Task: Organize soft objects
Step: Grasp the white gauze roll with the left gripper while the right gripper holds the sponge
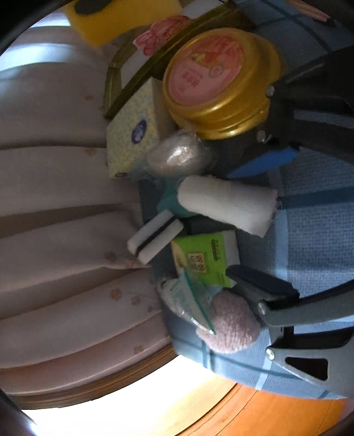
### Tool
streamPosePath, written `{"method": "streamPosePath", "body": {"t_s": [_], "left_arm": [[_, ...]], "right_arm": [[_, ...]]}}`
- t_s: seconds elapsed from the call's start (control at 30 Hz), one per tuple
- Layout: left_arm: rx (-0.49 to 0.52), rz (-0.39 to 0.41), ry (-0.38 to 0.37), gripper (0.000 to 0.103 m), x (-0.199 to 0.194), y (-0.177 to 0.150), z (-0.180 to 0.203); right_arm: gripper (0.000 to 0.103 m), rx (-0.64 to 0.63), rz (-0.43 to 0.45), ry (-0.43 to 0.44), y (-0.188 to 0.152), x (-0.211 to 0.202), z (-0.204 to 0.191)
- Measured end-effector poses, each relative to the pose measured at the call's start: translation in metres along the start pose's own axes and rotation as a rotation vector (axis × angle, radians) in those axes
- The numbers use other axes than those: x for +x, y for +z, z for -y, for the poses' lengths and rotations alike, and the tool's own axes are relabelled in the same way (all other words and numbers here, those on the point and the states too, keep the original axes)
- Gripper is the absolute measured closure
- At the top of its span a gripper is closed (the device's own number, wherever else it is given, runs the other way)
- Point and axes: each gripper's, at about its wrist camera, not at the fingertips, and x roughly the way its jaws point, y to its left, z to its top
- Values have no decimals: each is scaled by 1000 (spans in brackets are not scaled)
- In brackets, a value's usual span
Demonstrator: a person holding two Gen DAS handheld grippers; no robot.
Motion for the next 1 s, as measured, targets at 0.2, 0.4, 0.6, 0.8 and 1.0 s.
{"method": "streamPosePath", "body": {"t_s": [0.2,0.4,0.6,0.8,1.0], "left_arm": [[18,-46,-22,45,17,9,10],[-122,-71,-60,71,26,6,-14],[-268,84,10,72,-11,-8,-32],[-352,272,112,72,-55,-24,-35],[-302,324,160,72,-70,-28,-16]], "right_arm": [[63,42,-39,3,-2,8,5],[63,72,-63,0,-5,11,10],[63,84,-71,7,-4,10,8],[63,52,-58,21,-5,7,3],[63,-2,-22,7,-5,-1,-3]]}}
